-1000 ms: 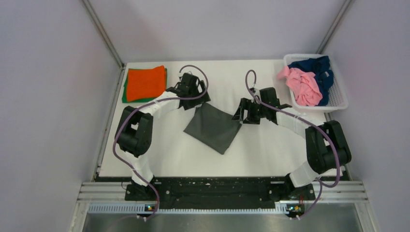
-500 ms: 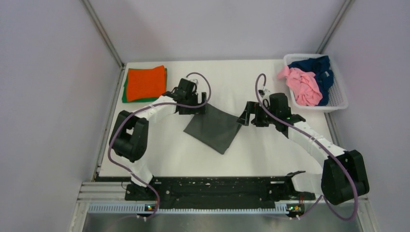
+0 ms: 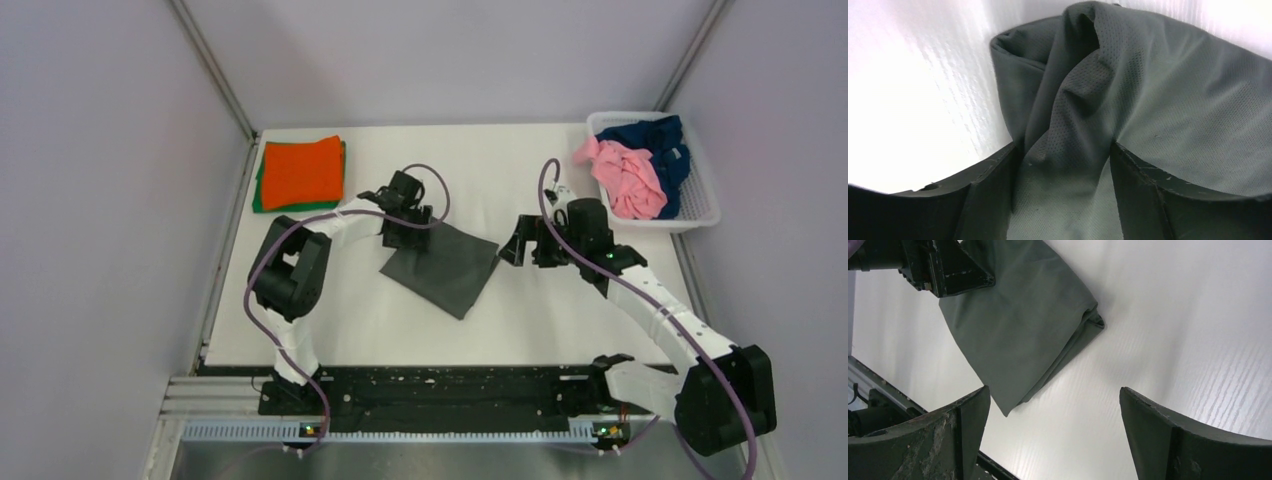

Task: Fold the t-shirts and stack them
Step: Put the neatly folded tshirt into the corner of the board with the left arm

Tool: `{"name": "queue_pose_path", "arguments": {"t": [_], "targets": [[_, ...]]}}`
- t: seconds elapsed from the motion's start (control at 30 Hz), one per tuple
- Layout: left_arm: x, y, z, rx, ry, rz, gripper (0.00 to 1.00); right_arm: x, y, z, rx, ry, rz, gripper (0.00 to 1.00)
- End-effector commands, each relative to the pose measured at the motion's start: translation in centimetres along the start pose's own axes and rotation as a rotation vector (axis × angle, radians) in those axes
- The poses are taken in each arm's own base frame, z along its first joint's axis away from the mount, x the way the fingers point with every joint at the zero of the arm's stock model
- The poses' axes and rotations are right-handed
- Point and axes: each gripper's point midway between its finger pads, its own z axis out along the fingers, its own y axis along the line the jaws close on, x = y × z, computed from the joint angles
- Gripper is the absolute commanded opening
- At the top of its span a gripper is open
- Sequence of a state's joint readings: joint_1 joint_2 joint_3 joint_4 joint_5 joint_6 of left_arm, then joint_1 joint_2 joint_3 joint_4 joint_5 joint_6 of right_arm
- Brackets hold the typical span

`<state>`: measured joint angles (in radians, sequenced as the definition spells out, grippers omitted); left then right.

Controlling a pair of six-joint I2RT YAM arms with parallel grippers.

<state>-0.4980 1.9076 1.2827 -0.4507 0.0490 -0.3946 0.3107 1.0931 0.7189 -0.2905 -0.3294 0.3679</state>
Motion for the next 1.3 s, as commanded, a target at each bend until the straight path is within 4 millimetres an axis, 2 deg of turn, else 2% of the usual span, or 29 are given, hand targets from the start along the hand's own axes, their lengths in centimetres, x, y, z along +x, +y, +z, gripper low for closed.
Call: {"name": "queue_pose_path", "arguments": {"t": [0.0,0.13,0.23,0.27,0.4,0.5,0.6,0.83,1.0,1.1,1.27], "targets": [[4.4,0.1,1.8,-0.091,0.111,0.01,0.66,-1.1,-0.4,-0.8,0.034,-0.034,-0.027,0.99],[4.8,0.7,2.6,-0.26,0.107,0.002,0.49,-0.9,-1.1,-0.8,0.066,-0.036,-0.043,0.99],[4.0,1.8,2.0,-0.428,0.06,0.005,0.11,-0.9,-1.7,-0.9,0.097,-0.039,-0.052,0.99],[3.4,2.1,1.6,-0.472,0.037,-0.017,0.01,-0.9,-1.9,-0.9,0.105,-0.043,-0.053,0.99],[-0.9,4.3,-1.5,-0.646,-0.114,-0.045,0.0,-0.8,-2.5,-0.9,0.131,-0.044,-0.057,0.99],[-5.0,5.2,-4.1,-0.715,-0.22,-0.055,0.0,-0.9,-2.6,-0.9,0.142,-0.05,-0.058,0.99],[-8.2,6.4,-6.1,-0.782,-0.314,-0.049,0.0,-1.1,-2.7,-1.1,0.147,-0.067,-0.06,0.99],[-12.6,9.9,-9.2,-0.935,-0.428,-0.048,0.0,-1.7,-3.5,-1.7,0.2,-0.111,-0.056,0.99],[-17.3,12.8,-10.8,-0.985,-0.533,-0.052,0.0,-2.1,-3.6,-2.0,0.212,-0.152,-0.04,0.99],[-19.9,13.9,-12.1,-1.012,-0.579,-0.014,0.0,-2.2,-3.9,-2.1,0.23,-0.164,-0.036,0.99],[-23.0,15.5,-14.3,-1.033,-0.633,0.012,0.0,-2.3,-4.1,-2.2,0.243,-0.172,-0.033,0.99]]}}
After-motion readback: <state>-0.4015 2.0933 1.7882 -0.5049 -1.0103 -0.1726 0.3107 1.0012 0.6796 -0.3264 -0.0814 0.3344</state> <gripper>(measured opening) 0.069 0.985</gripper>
